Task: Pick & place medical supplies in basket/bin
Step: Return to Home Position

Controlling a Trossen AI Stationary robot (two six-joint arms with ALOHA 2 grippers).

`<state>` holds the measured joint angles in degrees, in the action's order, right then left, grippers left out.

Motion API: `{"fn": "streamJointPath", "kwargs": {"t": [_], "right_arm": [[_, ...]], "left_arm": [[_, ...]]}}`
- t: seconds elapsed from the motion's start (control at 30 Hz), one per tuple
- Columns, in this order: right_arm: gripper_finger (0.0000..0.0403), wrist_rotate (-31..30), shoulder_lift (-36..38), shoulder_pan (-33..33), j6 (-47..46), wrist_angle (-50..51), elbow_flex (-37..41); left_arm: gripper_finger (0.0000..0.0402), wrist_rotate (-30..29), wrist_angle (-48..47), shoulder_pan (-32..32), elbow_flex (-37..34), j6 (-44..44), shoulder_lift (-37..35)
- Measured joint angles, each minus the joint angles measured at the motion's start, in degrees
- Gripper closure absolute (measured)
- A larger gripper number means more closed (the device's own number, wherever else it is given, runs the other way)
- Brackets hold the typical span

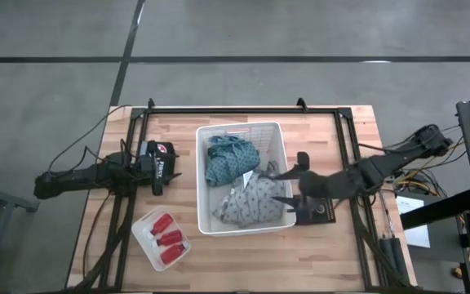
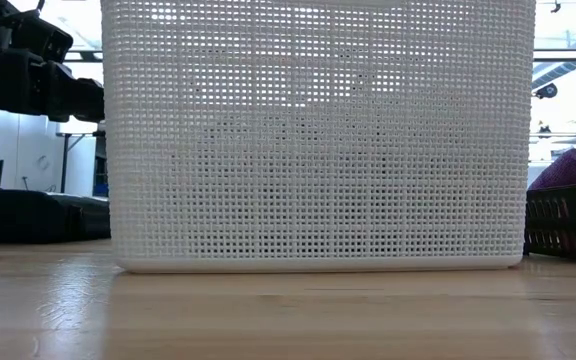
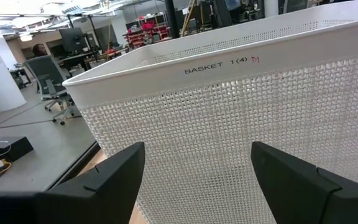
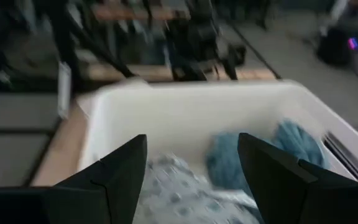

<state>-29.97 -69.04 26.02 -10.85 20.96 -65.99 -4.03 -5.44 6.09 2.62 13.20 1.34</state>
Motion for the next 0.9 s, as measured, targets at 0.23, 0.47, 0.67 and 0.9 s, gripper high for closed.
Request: {"fn": "streamJointPath", "kwargs": {"t": [0.23,0.47,0.67,0.9], "right_arm": [[0.0156,2.42,11.98,1.51,5.05,-18.78,17.34],[0.0156,16.85,25.31,1.47,5.88,-19.52,25.94],[0.0156,33.27,36.74,1.51,10.95,-19.72,33.0],[0.0156,33.49,46.42,1.51,10.87,-21.35,42.83]], "left_arm": [[0.0103,-0.03,0.0,0.01,0.01,-0.01,0.0],[0.0102,-0.02,0.01,0.02,0.01,-0.01,0.0],[0.0101,-0.02,0.01,0.0,0.0,-0.01,0.0],[0.0101,-0.01,-0.01,0.0,-0.01,-0.01,0.0]]}}
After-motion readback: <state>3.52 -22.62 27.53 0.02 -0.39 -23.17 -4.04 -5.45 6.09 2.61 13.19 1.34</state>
